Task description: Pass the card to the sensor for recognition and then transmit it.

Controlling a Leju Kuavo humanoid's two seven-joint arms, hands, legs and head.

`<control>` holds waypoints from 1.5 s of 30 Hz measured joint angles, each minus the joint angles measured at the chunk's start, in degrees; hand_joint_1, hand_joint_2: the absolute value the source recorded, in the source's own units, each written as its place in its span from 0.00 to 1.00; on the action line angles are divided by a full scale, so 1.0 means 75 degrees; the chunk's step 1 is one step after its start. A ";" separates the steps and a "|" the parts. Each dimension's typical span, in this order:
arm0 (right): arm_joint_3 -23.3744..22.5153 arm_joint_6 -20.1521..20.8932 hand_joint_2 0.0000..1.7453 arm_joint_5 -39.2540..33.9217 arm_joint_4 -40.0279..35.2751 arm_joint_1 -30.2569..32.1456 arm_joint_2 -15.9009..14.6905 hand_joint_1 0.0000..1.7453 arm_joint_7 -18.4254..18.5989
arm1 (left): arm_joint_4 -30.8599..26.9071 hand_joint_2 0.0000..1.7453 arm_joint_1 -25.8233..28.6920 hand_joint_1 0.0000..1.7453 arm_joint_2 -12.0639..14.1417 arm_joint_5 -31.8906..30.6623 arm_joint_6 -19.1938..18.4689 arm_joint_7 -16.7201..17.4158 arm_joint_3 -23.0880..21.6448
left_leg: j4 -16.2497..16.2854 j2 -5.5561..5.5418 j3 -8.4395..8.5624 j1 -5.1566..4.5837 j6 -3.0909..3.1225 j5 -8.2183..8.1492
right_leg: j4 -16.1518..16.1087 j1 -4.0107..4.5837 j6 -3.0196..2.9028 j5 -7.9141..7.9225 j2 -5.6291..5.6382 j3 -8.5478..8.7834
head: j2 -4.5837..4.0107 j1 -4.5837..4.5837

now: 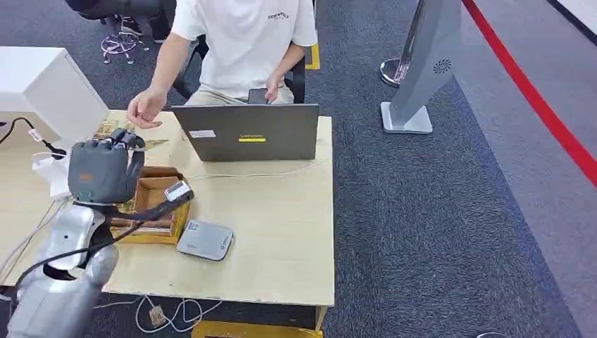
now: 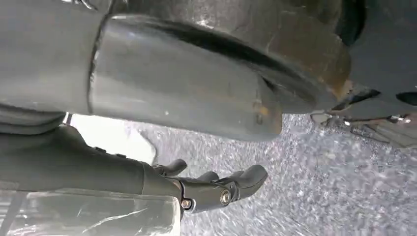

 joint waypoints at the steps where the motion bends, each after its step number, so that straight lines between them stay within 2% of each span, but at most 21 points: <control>1: 0.0024 0.0012 0.00 0.0003 0.0000 0.0000 -0.0006 0.00 -0.0006 | 0.0422 1.00 -0.0320 1.00 0.0017 -0.0039 0.0133 -0.0024 0.0000 | 0.0000 0.0010 -0.0001 0.0000 0.0000 0.0000 | 0.0000 0.0000 0.0004 0.0005 0.0010 -0.0004 | 0.0000 -0.0006; 3: 0.0079 0.0021 0.00 0.0003 0.0000 0.0005 -0.0021 0.00 -0.0020 | 0.1237 1.00 -0.0820 1.00 0.0029 -0.0056 0.0269 -0.0076 0.0000 | 0.0000 0.0012 -0.0003 -0.0001 0.0000 0.0001 | 0.0001 -0.0001 0.0004 0.0011 0.0013 -0.0005 | 0.0000 0.0003; 8: 0.0166 0.0044 0.00 0.0006 0.0000 0.0005 -0.0035 0.00 -0.0026 | 0.2162 1.00 -0.1330 1.00 0.0052 -0.0212 0.0322 -0.0045 -0.0003 | 0.0002 0.0020 -0.0011 -0.0002 0.0002 -0.0002 | -0.0001 -0.0002 0.0005 0.0010 0.0024 -0.0023 | 0.0000 -0.0003; 13: 0.0181 0.0166 0.00 -0.0146 0.0000 0.0002 -0.0047 0.00 0.0006 | 0.3224 1.00 -0.2082 1.00 -0.0012 -0.0610 -0.0017 0.0329 -0.0085 | 0.0002 0.0022 -0.0023 0.0000 0.0001 0.0000 | 0.0000 -0.0001 0.0004 0.0011 0.0023 -0.0037 | 0.0000 -0.0009; 14: 0.0181 0.0167 0.00 -0.0160 0.0000 0.0002 -0.0050 0.00 0.0006 | 0.3415 1.00 -0.2211 0.00 -0.0038 -0.0616 -0.0019 0.0341 -0.0096 | 0.0002 0.0022 -0.0024 0.0000 0.0001 0.0000 | 0.0001 -0.0001 0.0005 0.0012 0.0023 -0.0037 | 0.0000 -0.0006; 18: 0.0181 0.0099 0.00 -0.0183 0.0000 0.0003 -0.0047 0.00 0.0009 | 0.3786 1.00 -0.2382 0.00 -0.0076 -0.0595 0.0007 0.0379 -0.0137 | 0.0003 0.0036 -0.0026 -0.0002 0.0001 -0.0001 | 0.0003 -0.0002 0.0006 0.0014 0.0040 -0.0033 | 0.0000 -0.0006; 26: 0.0178 0.0111 0.00 -0.0242 0.0000 0.0004 -0.0050 0.00 0.0009 | 0.3899 1.00 -0.2270 0.00 -0.0082 -0.0440 0.0226 0.0352 -0.0146 | 0.0001 0.0035 -0.0038 -0.0002 0.0002 -0.0002 | 0.0004 -0.0001 0.0006 0.0013 0.0040 -0.0031 | 0.0000 -0.0003; 29: 0.0169 0.0111 0.00 -0.0300 0.0000 0.0009 -0.0050 0.00 0.0032 | 0.3453 1.00 -0.1784 0.00 0.0073 -0.0184 0.0243 0.0192 -0.0146 | -0.0001 0.0046 -0.0040 -0.0002 0.0001 -0.0002 | 0.0008 0.0000 0.0006 0.0013 0.0050 -0.0028 | 0.0000 -0.0003; 33: 0.0111 0.0100 0.00 -0.0408 0.0000 0.0042 -0.0050 0.00 -0.0006 | 0.2132 1.00 -0.0422 0.00 0.0692 0.0586 0.0242 -0.0157 0.0113 | -0.0007 0.0080 -0.0048 -0.0002 -0.0008 -0.0015 | 0.0015 0.0002 0.0003 0.0010 0.0088 -0.0025 | 0.0000 -0.0003; 35: 0.0102 0.0088 0.00 -0.0420 0.0003 0.0065 -0.0050 0.00 -0.0006 | 0.1423 1.00 0.0630 0.00 0.1129 0.1374 0.0334 -0.0447 0.0652 | -0.0015 0.0112 -0.0027 -0.0004 -0.0026 -0.0041 | 0.0019 0.0001 -0.0008 -0.0002 0.0126 -0.0030 | 0.0000 0.0029; 37: 0.0070 0.0085 0.00 -0.0428 0.0003 0.0104 -0.0050 0.00 -0.0018 | 0.0795 1.00 0.1745 0.00 0.1586 0.2245 0.0394 -0.0949 0.1792 | -0.0013 0.0168 -0.0015 -0.0001 -0.0031 -0.0054 | 0.0018 0.0000 -0.0016 -0.0007 0.0176 -0.0052 | 0.0000 -0.0009; 38: 0.0059 0.0085 0.00 -0.0428 0.0000 0.0134 -0.0056 0.00 -0.0029 | 0.0661 1.00 0.2117 0.00 0.1685 0.2548 0.0371 -0.1305 0.2343 | -0.0013 0.0163 -0.0030 0.0002 -0.0030 -0.0054 | 0.0018 0.0005 -0.0015 -0.0012 0.0168 -0.0049 | 0.0000 -0.0012; 40: 0.0024 0.0079 0.00 -0.0440 0.0000 0.0168 -0.0067 0.00 -0.0099 | 0.0446 1.00 0.2820 0.00 0.1947 0.2543 0.0164 -0.1837 0.3634 | -0.0018 0.0136 -0.0032 0.0003 -0.0034 -0.0058 | 0.0023 0.0008 -0.0030 -0.0037 0.0133 -0.0038 | 0.0000 -0.0003; 42: -0.0005 0.0082 0.00 -0.0475 0.0003 0.0171 -0.0070 0.00 -0.0213 | 0.0414 1.00 0.3323 0.00 0.2049 0.2485 -0.0411 -0.2660 0.5110 | -0.0019 0.0133 -0.0036 0.0009 -0.0037 -0.0060 | 0.0026 0.0017 -0.0028 -0.0044 0.0133 -0.0042 | 0.0000 -0.0012; 44: -0.0023 0.0082 0.00 -0.0478 0.0000 0.0189 -0.0079 0.00 -0.0274 | 0.0458 1.00 0.3492 0.00 0.2054 0.2216 -0.1184 -0.3905 0.7000 | -0.0019 0.0131 -0.0043 0.0025 -0.0039 -0.0061 | 0.0024 0.0029 -0.0030 -0.0045 0.0133 -0.0051 | 0.0000 -0.0015; 45: -0.0038 0.0076 0.00 -0.0481 0.0000 0.0196 -0.0085 0.00 -0.0300 | 0.0549 1.00 0.3473 0.00 0.2057 0.2042 -0.1586 -0.4338 0.7774 | -0.0019 0.0133 -0.0045 0.0030 -0.0050 -0.0069 | 0.0024 0.0037 -0.0034 -0.0047 0.0133 -0.0052 | 0.0000 0.0006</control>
